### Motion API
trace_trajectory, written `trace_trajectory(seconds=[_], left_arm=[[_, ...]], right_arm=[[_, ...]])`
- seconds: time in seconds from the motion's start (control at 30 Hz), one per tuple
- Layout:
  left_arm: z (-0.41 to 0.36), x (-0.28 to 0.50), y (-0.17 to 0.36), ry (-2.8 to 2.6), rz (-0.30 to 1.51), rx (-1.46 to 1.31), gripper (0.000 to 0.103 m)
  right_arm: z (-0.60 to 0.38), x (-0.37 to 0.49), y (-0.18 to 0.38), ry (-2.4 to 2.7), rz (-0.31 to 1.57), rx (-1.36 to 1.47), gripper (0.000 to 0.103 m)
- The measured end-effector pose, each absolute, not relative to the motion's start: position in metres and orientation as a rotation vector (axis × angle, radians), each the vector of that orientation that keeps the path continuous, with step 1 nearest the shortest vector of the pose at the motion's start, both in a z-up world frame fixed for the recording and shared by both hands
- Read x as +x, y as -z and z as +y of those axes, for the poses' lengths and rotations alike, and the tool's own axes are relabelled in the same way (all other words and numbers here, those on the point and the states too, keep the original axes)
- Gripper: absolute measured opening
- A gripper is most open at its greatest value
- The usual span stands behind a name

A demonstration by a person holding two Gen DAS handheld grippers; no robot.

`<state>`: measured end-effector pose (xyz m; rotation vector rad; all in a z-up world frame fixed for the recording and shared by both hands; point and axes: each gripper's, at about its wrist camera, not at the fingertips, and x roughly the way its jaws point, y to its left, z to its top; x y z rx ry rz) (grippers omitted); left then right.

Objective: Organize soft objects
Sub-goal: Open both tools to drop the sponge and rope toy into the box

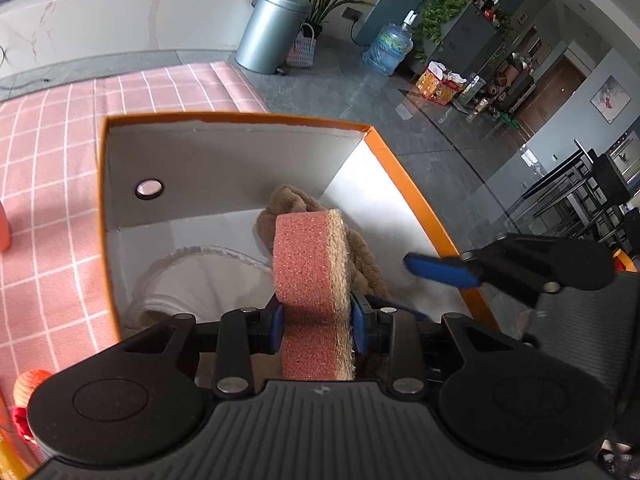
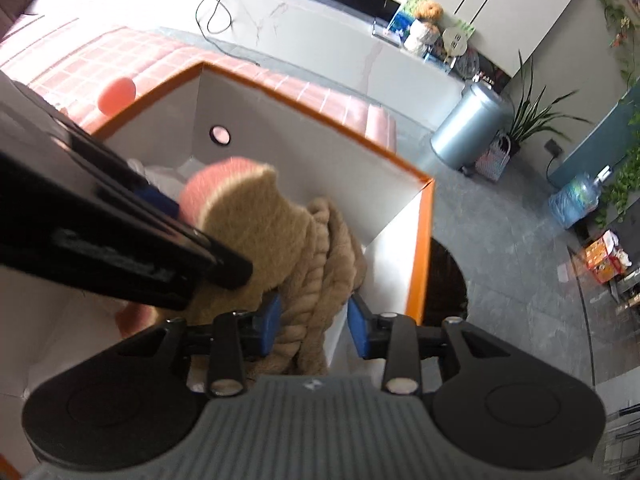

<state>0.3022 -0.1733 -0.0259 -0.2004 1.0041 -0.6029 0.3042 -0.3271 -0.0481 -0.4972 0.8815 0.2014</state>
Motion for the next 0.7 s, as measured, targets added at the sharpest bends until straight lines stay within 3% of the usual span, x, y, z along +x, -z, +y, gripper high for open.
trace_trajectory(seconds=[0.43, 0.57, 0.7], left_arm=[[-0.188, 0.307, 0.035, 0.594, 1.052, -0.167, 0.041], [-0.186, 0.301, 0.028, 0.593, 1.015, -0.149, 0.059], [-0.181, 0.292, 0.016, 0.591, 0.971, -0.129, 0.063]], right_arm=[[-0.325, 0.293, 0.043, -0.204, 0.884, -0.479, 0.041], [-0.327, 0.293, 0.038, -0.2, 0.867, -0.477, 0.047], [-0.326, 0.285, 0.03, -0.194, 0.841, -0.485, 0.056]])
